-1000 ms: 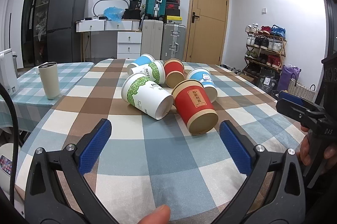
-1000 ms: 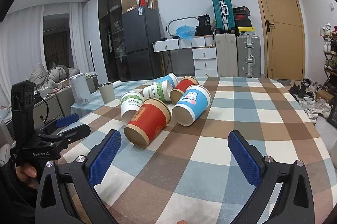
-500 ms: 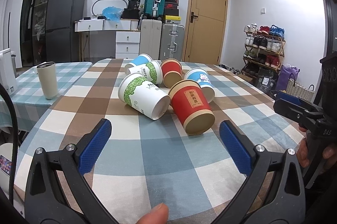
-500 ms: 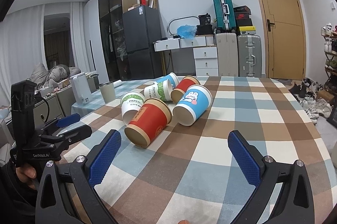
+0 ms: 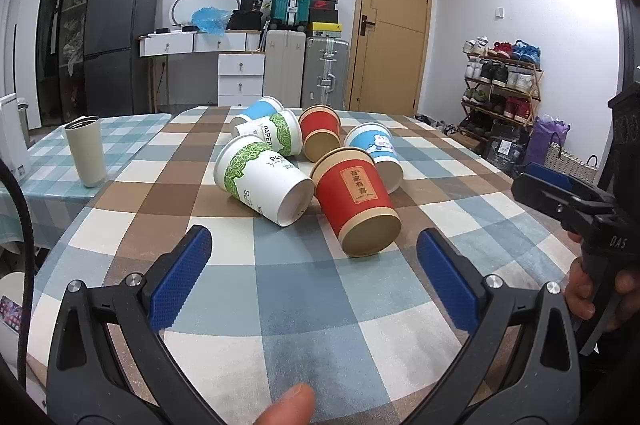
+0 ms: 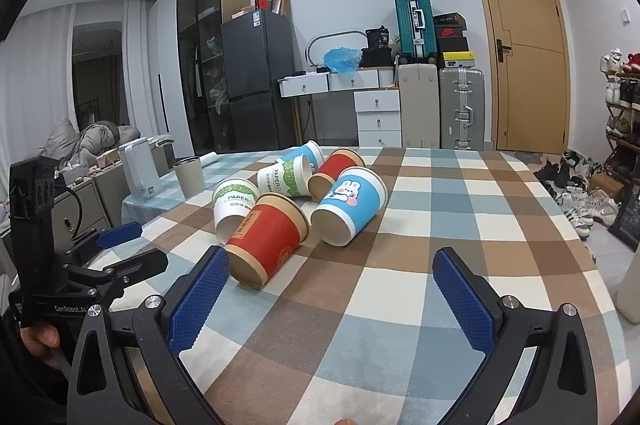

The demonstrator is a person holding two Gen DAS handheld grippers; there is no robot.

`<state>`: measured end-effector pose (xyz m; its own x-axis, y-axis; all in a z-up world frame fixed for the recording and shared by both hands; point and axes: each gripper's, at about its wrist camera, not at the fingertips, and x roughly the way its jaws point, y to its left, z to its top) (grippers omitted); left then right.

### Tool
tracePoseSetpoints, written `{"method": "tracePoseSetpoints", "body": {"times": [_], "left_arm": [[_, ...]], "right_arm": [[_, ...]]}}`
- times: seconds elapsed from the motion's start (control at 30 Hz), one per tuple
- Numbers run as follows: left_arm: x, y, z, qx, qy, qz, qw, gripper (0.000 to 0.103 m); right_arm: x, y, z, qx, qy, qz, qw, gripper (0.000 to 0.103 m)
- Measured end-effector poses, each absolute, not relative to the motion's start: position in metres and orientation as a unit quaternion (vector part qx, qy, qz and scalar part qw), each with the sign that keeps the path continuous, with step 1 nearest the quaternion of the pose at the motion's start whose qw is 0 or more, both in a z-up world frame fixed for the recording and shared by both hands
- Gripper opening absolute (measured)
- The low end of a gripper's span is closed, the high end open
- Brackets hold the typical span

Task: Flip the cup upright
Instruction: 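Move the left gripper toward the red paper cup lying on its side, then close the left gripper around the body of the red cup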

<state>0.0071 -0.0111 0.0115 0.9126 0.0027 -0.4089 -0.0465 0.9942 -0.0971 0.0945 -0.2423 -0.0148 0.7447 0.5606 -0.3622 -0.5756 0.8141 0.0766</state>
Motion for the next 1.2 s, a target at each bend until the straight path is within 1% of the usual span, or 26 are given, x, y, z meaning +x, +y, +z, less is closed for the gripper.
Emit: {"method": "tracePoseSetpoints", "body": {"times": [0.23, 0.5, 0.8, 1.2], "left_arm": [[0.016, -0.012, 0.016, -0.052, 0.219, 0.021, 0.974, 0.102], [0.035, -0.02, 0.019, -0.046, 0.236, 0.015, 0.971, 0.102], [0.072, -0.032, 0.018, -0.047, 0.287, 0.019, 0.957, 0.102], [0.115, -0.047, 0.007, -0.05, 0.324, 0.011, 0.945, 0.102]], "right_arm": [[0.096, -0.244, -0.012, -0.025, 0.191, 0.306, 0.932, 0.103], [0.107, -0.245, -0.016, -0.011, 0.23, 0.314, 0.921, 0.103], [0.109, -0.247, -0.017, 0.0, 0.243, 0.313, 0.918, 0.103], [0.11, -0.246, -0.018, -0.005, 0.25, 0.311, 0.917, 0.103]]}}
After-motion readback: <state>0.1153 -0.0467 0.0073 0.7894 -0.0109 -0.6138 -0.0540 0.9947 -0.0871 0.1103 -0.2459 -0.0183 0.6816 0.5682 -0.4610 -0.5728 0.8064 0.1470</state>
